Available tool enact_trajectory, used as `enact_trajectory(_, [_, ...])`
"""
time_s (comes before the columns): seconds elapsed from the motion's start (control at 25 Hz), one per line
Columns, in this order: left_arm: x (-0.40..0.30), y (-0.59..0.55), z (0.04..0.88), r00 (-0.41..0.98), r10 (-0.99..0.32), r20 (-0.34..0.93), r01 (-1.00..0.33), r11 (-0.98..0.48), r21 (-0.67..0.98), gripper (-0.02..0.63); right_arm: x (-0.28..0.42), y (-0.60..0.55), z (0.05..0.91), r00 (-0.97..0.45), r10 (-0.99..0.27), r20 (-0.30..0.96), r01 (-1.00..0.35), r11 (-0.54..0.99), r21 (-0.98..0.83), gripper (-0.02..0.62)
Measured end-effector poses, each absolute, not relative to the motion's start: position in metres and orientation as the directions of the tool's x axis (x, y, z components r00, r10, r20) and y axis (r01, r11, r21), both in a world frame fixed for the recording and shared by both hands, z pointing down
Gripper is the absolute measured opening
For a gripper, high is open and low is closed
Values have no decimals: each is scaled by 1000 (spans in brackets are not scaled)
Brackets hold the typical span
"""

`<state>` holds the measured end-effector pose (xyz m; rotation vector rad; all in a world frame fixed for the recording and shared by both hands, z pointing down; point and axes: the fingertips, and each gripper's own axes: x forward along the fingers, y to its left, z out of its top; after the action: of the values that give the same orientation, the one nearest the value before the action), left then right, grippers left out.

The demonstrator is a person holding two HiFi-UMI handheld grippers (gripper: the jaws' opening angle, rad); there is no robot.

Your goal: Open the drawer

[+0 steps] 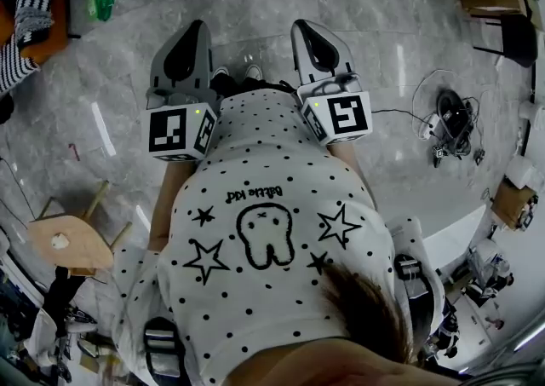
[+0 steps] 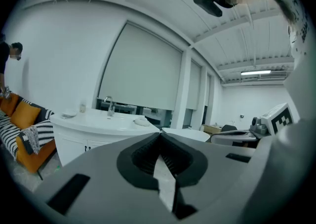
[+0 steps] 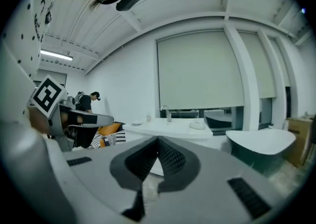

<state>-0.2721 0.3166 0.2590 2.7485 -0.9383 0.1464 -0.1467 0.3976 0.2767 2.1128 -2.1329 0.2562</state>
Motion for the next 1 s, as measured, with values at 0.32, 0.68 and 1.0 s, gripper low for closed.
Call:
enact_trajectory(0.32, [-274, 315, 257, 786, -596, 165, -618, -764, 185, 5, -149, 396, 277, -20, -978, 207, -999, 14, -31, 14])
enact_trajectory(0.68, [-275, 311, 255, 783, -602, 159, -623, -760, 185, 5, -143, 397, 276, -4, -980, 197, -999, -6, -51, 14])
enact_trajectory(1.0, [-281, 308, 256, 774, -612, 162, -633, -753, 178, 5, -145, 398, 280, -21, -979, 204, -997, 5, -79, 14])
